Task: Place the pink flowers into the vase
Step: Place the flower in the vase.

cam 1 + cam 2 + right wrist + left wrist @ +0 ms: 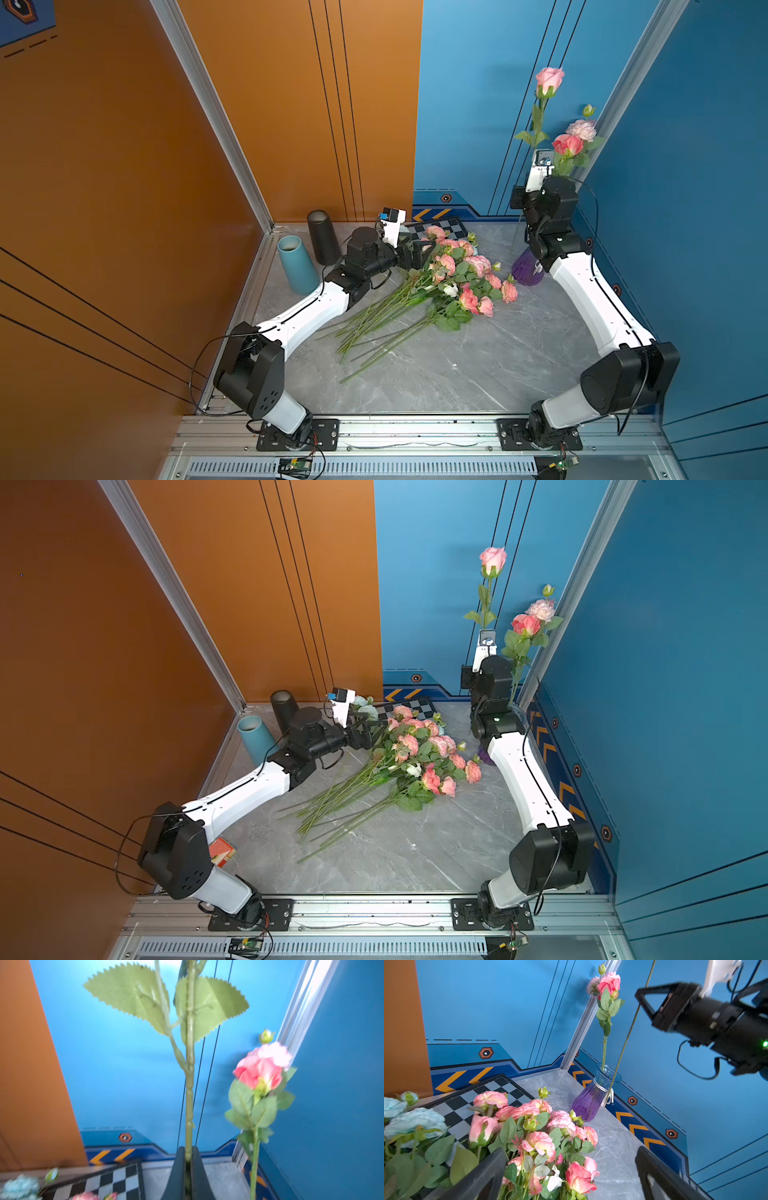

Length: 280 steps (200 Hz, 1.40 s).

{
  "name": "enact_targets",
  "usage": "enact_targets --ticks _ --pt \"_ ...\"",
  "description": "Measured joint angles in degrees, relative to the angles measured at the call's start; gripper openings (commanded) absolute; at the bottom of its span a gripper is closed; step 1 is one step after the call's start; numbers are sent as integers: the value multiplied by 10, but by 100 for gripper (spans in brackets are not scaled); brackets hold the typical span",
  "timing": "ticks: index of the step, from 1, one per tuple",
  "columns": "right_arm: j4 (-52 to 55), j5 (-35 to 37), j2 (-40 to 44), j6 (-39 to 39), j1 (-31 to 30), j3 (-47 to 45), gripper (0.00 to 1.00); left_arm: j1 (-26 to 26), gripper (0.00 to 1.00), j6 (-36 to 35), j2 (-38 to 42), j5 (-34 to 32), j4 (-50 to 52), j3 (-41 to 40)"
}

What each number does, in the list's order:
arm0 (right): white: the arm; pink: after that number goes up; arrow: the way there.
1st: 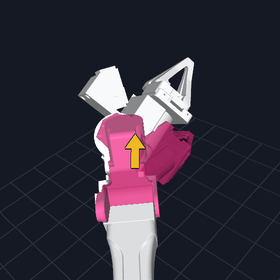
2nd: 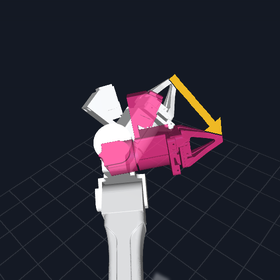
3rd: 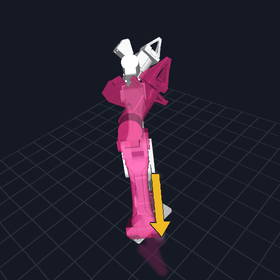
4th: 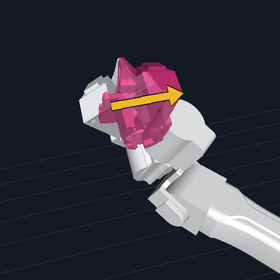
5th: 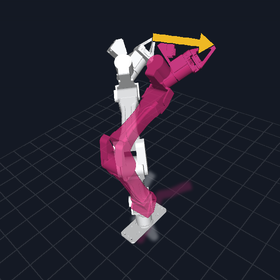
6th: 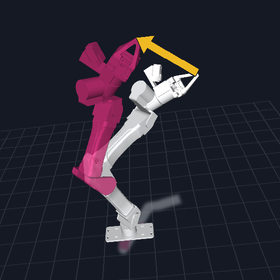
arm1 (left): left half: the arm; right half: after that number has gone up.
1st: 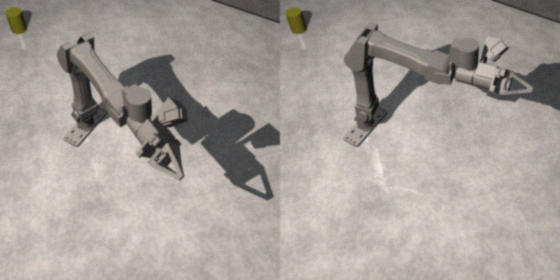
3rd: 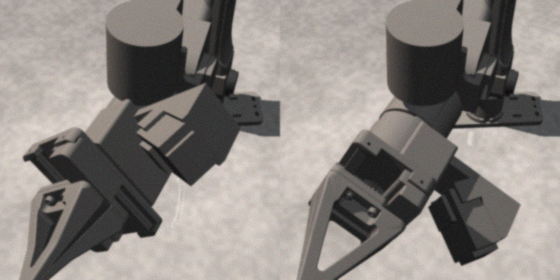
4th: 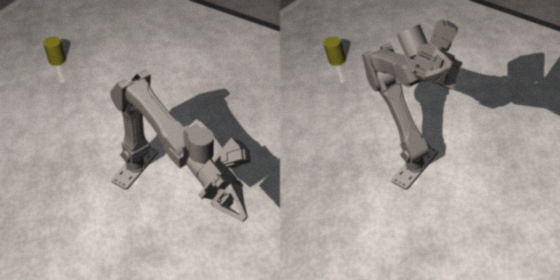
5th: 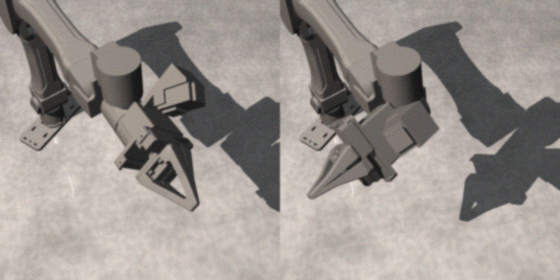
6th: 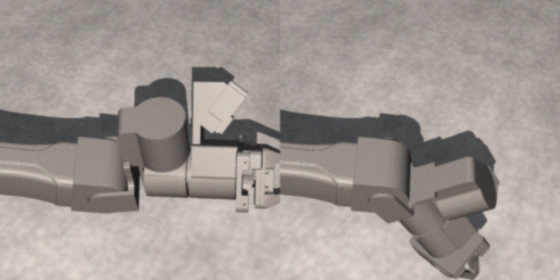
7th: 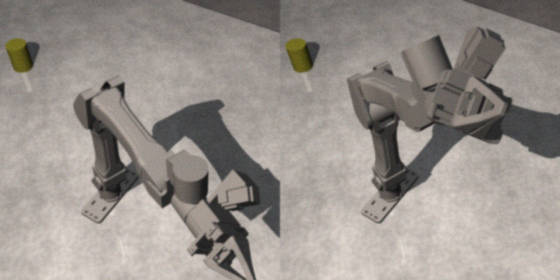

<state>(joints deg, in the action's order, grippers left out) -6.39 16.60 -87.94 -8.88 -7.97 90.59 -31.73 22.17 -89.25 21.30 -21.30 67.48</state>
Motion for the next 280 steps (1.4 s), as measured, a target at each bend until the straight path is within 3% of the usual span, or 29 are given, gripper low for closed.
enact_targets --ticks 85,168,280 --pt "-123 43 -67 -126 24 40 0 -59 99 -87 -53 0 -3 6" --pt "-168 54 -76 -132 57 -29 0 -62 99 -122 -62 -9 -3 16" --pt "-236 92 -76 -110 75 -189 0 -69 99 -141 -62 -18 -3 16"
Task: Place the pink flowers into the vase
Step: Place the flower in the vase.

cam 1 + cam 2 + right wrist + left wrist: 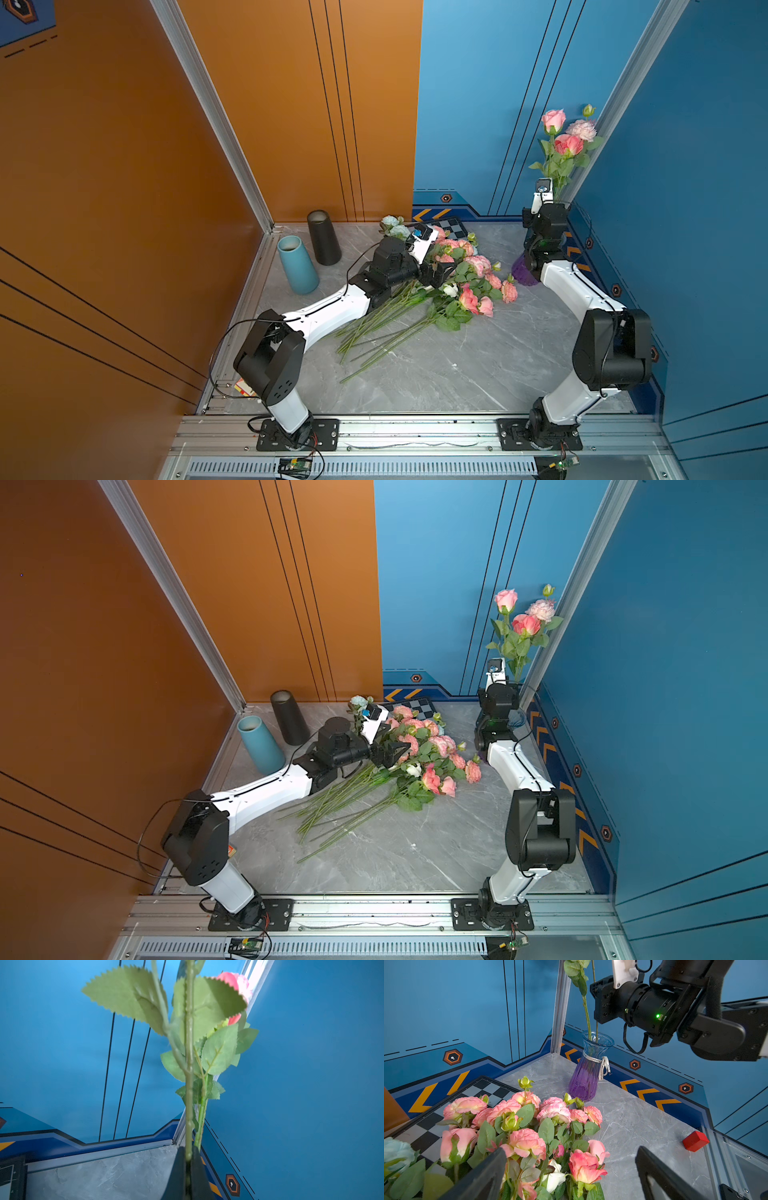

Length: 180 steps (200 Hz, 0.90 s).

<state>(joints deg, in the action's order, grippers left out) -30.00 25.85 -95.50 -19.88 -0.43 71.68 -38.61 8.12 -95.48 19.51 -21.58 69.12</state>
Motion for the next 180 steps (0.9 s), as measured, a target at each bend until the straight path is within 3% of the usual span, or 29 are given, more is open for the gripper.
enact_targets --ticks 129,147,180 --pt "-9 23 8 99 23 -78 5 -5 99 7 0 -7 0 0" --pt "-5 24 11 105 23 -79 14 -7 99 9 0 -12 0 0" --pt "8 26 22 109 23 -80 20 -7 98 13 6 -17 0 -2"
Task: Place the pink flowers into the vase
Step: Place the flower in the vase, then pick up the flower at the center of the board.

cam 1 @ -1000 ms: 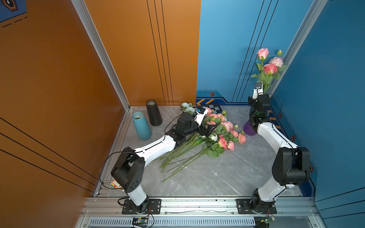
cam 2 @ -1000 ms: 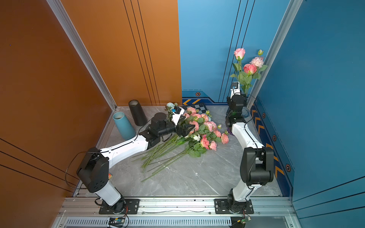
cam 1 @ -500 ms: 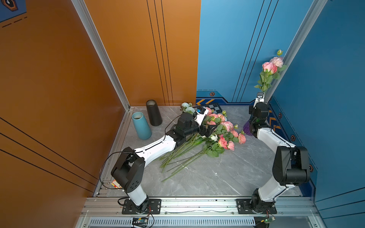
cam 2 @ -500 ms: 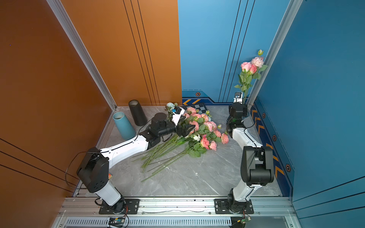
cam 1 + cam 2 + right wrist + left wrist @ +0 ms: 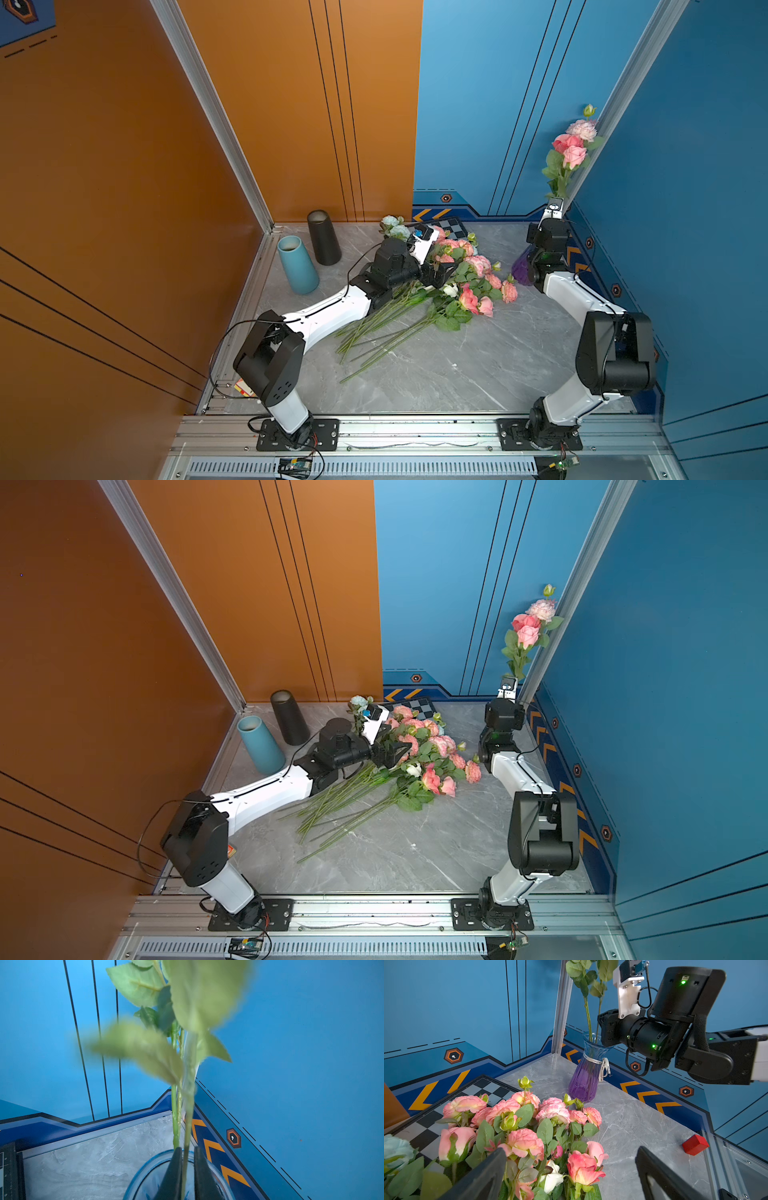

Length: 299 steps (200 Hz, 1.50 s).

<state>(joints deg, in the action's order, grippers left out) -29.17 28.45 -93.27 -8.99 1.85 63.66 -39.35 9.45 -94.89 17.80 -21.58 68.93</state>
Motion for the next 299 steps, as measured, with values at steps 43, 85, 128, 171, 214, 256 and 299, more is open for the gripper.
enact_targets --ticks 43,85,128,171,214,256,299 --pt "15 4 31 2 1 -9 40 0 99 5 18 -9 4 -13" --pt "36 5 80 6 2 -17 63 0 99 0 44 -25 42 -16" --pt "78 17 149 25 1 -26 100 11 99 -26 66 -45 139 -7" --pt "153 11 209 69 -19 -27 100 18 99 -45 90 -67 234 -7" --pt "245 -45 229 137 -68 -27 100 19 99 -50 89 -71 330 -5" --pt "317 -100 209 176 -158 -26 100 19 96 -50 79 -92 383 -11" --pt "356 -170 179 229 -221 -39 100 16 82 -50 39 -122 398 -24"
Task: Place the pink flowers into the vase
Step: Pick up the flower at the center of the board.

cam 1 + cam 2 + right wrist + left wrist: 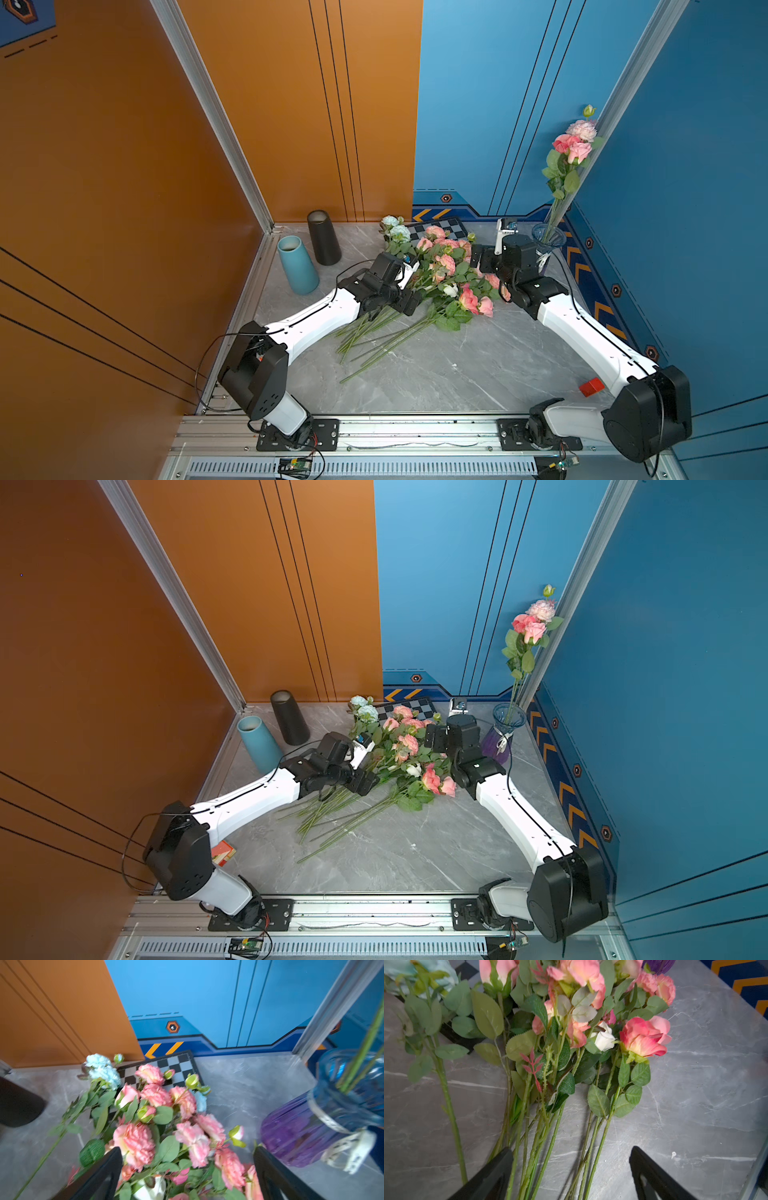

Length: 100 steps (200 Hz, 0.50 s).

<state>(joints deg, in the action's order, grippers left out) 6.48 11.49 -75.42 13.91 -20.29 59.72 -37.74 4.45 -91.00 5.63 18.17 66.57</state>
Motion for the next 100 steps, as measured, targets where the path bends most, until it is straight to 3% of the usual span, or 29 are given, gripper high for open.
enact_targets --ticks 54,70,100 --pt "11 -28 2 31 -26 -50 100 -2 64 -2 -69 -26 8 0" --pt "12 -28 9 35 -26 -64 100 -1 54 -1 -89 -28 10 6" --pt "15 -29 28 40 -26 -78 100 5 51 1 -107 -30 9 15"
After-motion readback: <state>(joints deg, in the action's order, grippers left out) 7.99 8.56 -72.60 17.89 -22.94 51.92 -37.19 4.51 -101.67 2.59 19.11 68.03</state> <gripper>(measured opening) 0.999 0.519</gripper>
